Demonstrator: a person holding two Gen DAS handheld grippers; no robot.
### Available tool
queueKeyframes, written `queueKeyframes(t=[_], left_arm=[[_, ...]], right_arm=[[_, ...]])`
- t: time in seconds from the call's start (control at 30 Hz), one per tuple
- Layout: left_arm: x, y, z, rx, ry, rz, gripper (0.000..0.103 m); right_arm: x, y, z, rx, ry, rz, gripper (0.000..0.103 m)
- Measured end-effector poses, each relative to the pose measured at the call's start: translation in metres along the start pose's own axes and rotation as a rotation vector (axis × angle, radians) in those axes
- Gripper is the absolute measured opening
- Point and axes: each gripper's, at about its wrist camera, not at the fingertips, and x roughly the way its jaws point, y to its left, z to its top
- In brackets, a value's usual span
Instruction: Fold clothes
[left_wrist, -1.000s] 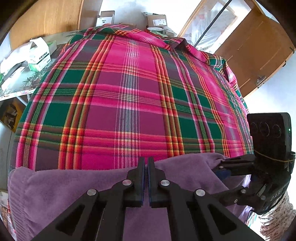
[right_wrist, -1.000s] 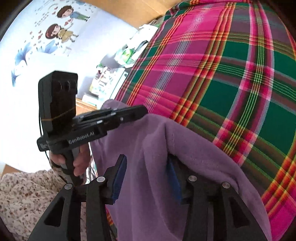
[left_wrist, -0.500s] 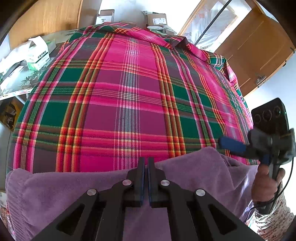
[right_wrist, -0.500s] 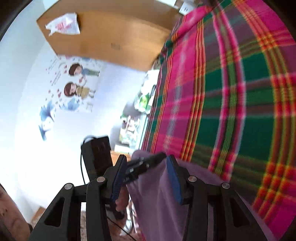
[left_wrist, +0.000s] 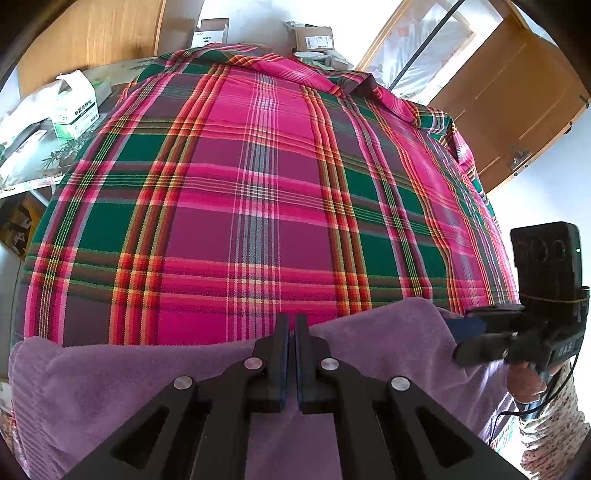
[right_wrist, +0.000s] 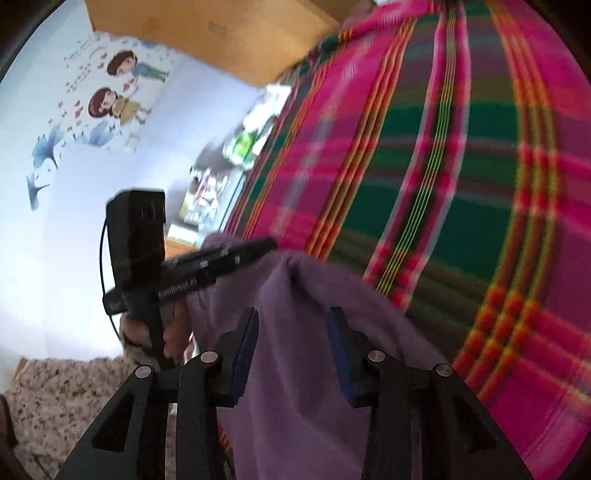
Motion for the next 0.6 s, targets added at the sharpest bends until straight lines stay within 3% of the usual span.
queueKeyframes(t=[0.33, 0.6], left_arm=[[0.003, -0.002, 0.0, 0.007, 0.001, 0.0, 0.002], [0.005, -0.001, 0.001, 0.004, 0.005, -0.007, 0.002]], right_arm=[[0.03, 0.019, 0.006, -0.139, 0.105, -0.077, 0.046], [0.05, 0.02, 0.02, -0.14, 0.123, 0.03, 0.047]])
